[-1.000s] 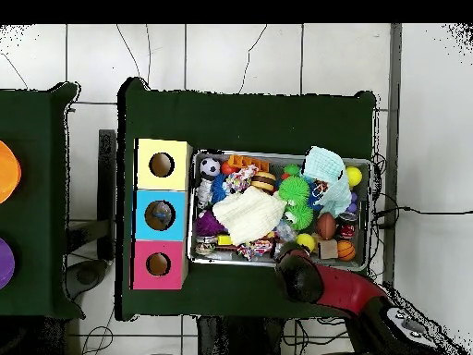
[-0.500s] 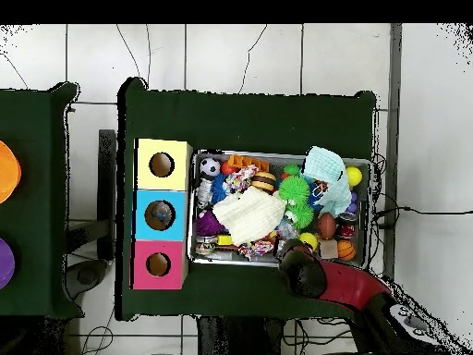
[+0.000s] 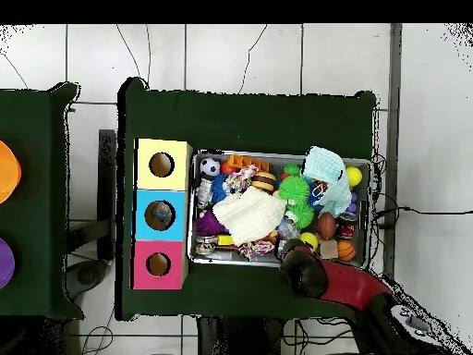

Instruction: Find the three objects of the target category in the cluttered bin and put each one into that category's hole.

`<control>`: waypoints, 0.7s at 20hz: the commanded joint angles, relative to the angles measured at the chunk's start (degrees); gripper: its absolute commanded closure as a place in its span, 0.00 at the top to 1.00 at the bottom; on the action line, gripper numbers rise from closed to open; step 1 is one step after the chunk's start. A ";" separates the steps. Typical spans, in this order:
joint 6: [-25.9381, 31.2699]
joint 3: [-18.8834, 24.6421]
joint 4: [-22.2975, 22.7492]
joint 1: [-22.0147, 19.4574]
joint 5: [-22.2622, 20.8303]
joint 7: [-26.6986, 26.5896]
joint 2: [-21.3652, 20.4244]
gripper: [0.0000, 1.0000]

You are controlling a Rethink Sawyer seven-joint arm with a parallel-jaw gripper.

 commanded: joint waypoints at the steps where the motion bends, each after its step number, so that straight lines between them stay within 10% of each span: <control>1: 1.32 5.79 -9.35 -2.27 -1.49 2.02 5.18 1.00; 14: 7.02 8.94 -9.84 -3.23 -0.36 0.71 2.16 1.00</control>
